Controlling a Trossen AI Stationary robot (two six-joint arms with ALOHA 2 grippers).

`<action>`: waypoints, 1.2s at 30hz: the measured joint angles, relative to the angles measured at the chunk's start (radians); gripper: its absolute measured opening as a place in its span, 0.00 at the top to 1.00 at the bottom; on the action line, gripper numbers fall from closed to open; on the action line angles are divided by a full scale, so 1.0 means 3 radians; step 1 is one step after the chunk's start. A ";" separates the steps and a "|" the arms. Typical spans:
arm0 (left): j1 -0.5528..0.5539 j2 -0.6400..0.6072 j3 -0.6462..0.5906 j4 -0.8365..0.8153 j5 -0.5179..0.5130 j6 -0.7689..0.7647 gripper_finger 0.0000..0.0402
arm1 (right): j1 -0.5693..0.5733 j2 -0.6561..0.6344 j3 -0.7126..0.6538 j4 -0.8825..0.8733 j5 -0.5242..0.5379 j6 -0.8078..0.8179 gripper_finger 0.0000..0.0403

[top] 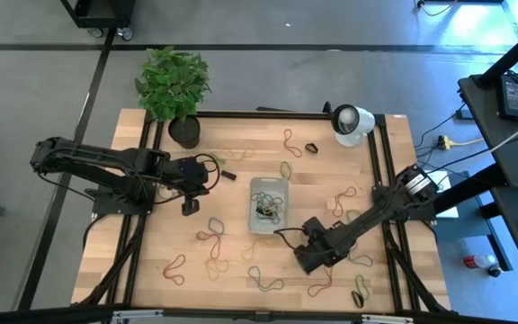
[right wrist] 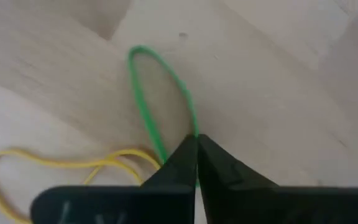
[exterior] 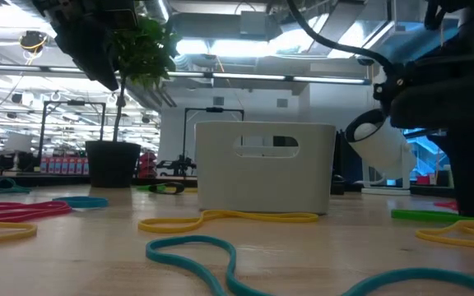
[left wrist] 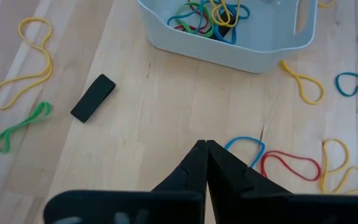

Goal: Pick and place rubber bands into bin
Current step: Put the green rubber band into the gray bin

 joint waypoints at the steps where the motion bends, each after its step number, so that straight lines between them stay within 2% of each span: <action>1: 0.0000 0.0001 0.0000 0.0000 0.0000 0.0000 0.99 | 0.0008 -0.0038 -0.0008 -0.0042 -0.0038 0.0021 0.98; 7: 0.0000 0.0001 0.0000 0.0001 0.0001 0.0113 0.99 | 0.0118 -0.0420 0.0132 -0.0617 -0.0042 0.0352 0.99; 13: 0.0000 0.0001 -0.0001 0.0012 0.0000 0.0174 1.00 | 0.0139 -0.0535 0.0773 -0.1746 -0.0015 0.0356 1.00; 18: 0.0000 0.0001 0.0000 0.0013 -0.0014 0.0232 0.99 | -0.0026 -0.0537 0.1384 -0.2255 0.0483 0.0264 1.00; 22: 0.0000 0.0001 0.0000 0.0023 -0.0042 0.0345 1.00 | -0.0332 -0.0509 0.1703 -0.2115 0.0823 -0.0251 1.00; 26: 0.0000 0.0001 0.0000 0.0039 -0.0042 0.0350 0.99 | -0.0691 -0.0368 0.1793 -0.1608 0.0887 -0.1095 1.00; 31: 0.0000 0.0001 -0.0001 0.0038 -0.0041 0.0325 1.00 | -0.0997 -0.0072 0.1764 -0.0870 0.0597 -0.1959 1.00; 36: 0.0000 0.0001 0.0000 0.0037 -0.0041 0.0262 0.99 | -0.1126 0.0297 0.1760 -0.0767 0.0354 -0.2327 1.00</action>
